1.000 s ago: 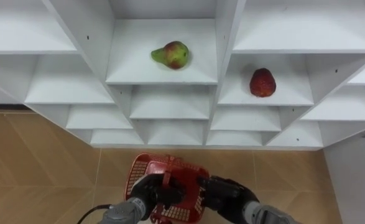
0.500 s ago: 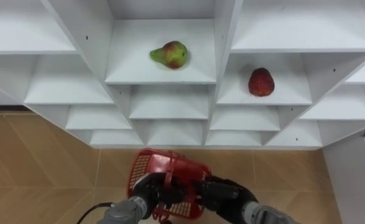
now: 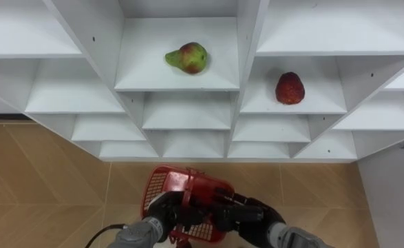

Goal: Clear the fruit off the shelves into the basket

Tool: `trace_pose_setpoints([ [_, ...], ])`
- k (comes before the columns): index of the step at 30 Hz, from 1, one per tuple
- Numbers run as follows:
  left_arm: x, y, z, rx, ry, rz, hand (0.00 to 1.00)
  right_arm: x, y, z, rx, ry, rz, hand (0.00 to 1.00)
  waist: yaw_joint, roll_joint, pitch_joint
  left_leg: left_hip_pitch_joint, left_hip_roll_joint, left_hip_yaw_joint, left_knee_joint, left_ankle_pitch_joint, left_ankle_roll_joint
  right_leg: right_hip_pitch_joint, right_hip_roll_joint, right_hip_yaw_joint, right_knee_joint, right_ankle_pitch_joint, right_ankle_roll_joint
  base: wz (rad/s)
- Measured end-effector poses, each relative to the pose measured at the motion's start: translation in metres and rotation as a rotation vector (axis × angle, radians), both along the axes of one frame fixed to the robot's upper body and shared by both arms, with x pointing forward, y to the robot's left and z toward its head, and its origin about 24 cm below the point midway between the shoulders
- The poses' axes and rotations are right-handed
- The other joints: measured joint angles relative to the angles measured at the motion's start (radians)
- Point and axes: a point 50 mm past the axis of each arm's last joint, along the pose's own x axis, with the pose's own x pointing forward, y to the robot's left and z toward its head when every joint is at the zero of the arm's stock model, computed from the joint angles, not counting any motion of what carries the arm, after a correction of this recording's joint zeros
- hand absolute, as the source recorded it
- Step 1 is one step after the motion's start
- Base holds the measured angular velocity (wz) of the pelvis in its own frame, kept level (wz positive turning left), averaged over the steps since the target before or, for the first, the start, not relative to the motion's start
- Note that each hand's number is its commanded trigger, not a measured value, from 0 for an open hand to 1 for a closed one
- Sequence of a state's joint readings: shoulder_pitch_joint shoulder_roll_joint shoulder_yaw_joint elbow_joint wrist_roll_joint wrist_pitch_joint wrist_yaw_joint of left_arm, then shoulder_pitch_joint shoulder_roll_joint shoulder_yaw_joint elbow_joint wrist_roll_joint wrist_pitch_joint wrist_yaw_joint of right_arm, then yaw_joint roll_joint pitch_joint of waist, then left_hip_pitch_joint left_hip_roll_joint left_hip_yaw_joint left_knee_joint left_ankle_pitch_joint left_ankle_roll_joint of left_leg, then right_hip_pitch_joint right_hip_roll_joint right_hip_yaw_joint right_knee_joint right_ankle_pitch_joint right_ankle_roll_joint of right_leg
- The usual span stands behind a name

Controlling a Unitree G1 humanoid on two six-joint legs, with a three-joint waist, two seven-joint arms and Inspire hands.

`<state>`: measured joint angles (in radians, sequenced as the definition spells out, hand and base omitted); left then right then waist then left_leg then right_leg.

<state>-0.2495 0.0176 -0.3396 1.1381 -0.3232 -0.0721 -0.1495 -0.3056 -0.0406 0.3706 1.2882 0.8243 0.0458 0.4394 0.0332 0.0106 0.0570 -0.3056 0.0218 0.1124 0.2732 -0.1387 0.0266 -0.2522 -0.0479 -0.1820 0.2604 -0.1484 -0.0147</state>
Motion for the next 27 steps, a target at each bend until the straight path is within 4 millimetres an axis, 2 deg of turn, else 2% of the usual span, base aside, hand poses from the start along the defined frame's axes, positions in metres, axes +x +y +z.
trace_pose_setpoints([
  [13,-0.0006,-0.0028,-0.0003,0.002,0.003,-0.009,1.00,-0.0006,0.0021,-0.0001,0.036,0.007,-0.044,0.00,-0.001,-0.001,0.0005,0.001,0.000,0.001,0.000,0.003,0.000,-0.003,0.002,0.010,0.008,0.000,-0.001,0.00],
  [18,0.0000,-0.0026,0.0000,-0.026,0.009,0.033,1.00,-0.0005,0.0020,0.0000,0.092,0.018,-0.135,0.00,-0.003,-0.004,0.0027,0.001,-0.001,0.002,0.000,0.004,0.000,-0.003,0.003,0.016,0.007,0.000,-0.001,0.00],
  [22,-0.0001,-0.0022,-0.0001,-0.031,0.011,0.045,1.00,-0.0016,0.0021,-0.0005,0.110,0.025,-0.163,0.00,-0.003,-0.011,0.0071,0.002,-0.002,0.002,0.000,0.004,0.000,-0.001,0.005,0.017,0.003,0.001,-0.001,0.00],
  [27,-0.0008,-0.0034,-0.0004,-0.033,0.015,0.048,1.00,-0.0036,0.0022,-0.0015,0.111,0.033,-0.162,0.00,-0.002,-0.012,0.0076,0.002,-0.002,0.003,0.000,0.004,0.000,0.000,0.006,0.018,-0.001,0.001,-0.001,0.00],
])
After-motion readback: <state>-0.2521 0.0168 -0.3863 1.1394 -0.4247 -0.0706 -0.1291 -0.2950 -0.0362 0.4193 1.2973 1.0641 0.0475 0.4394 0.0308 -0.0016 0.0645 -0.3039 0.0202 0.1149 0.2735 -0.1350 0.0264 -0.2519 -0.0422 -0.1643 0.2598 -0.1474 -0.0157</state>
